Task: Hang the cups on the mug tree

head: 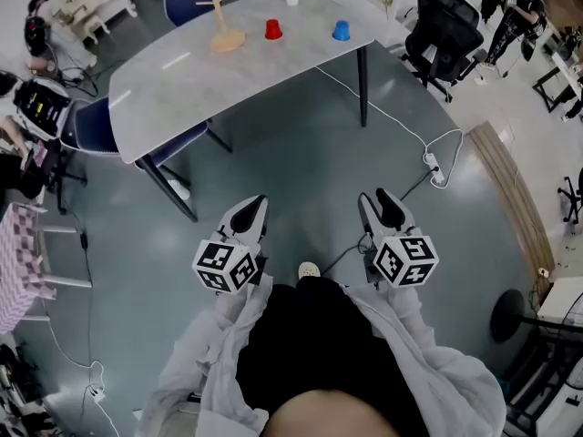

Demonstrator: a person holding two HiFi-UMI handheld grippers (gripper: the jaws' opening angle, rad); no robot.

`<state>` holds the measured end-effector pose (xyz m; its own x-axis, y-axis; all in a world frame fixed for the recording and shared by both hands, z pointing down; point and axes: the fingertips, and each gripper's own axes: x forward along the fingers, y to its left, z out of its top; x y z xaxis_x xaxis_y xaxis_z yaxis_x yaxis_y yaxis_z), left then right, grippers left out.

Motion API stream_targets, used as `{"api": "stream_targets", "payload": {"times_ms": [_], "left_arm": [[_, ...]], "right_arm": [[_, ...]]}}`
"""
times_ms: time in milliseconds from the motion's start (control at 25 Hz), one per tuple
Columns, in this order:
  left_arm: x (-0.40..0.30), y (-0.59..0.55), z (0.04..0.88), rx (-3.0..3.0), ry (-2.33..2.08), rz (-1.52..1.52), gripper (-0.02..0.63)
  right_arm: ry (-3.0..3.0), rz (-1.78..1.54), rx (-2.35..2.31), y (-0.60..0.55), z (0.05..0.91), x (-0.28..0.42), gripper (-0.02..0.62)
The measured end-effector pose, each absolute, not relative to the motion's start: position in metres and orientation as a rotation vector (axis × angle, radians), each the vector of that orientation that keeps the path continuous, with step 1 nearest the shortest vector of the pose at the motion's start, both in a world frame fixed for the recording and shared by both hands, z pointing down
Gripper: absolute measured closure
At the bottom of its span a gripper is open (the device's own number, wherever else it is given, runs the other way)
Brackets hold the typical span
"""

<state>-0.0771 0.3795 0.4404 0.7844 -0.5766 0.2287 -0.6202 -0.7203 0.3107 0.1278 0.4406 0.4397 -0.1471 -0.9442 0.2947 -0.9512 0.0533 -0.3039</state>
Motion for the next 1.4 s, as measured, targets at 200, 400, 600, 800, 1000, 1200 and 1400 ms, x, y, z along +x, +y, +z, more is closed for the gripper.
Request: {"api": "stream_targets", "payload": {"times_ms": [200,400,600,800,1000,1200,1400], "left_arm": [[-0.076,0.383,0.451,2.567,-0.939,0.178,0.609],[-0.087,0.382,0.464,2.508,-0.988,0.192,0.609],[-0.082,0.363,0.47,2.501,-0.99,0.203,0.609],[-0.066,0.325,0.466,2.531,-0.96,0.213,0.609],[-0.053,0.278,0.455,2.552,-0.942,0.192,0.609],[-0.045,0.224,0.453,2.548,-0.923,0.221,0.609],[-0.043,0.163,0.443,2.564,-0.915,0.231,0.609]], "right_arm": [[-2.281,0.705,1.999,0.428,0.45,0.131,0.431],[-2.285,0.729,1.963,0.419,0.459,0.13,0.43],[-2.298,0.725,1.958,0.399,0.46,0.133,0.428],[-2.303,0.728,1.959,0.368,0.458,0.138,0.429],[-2.3,0.722,1.963,0.323,0.452,0.146,0.428],[-2.292,0.738,1.976,0.27,0.445,0.152,0.428],[-2.297,0.729,1.991,0.209,0.435,0.154,0.428]]}}
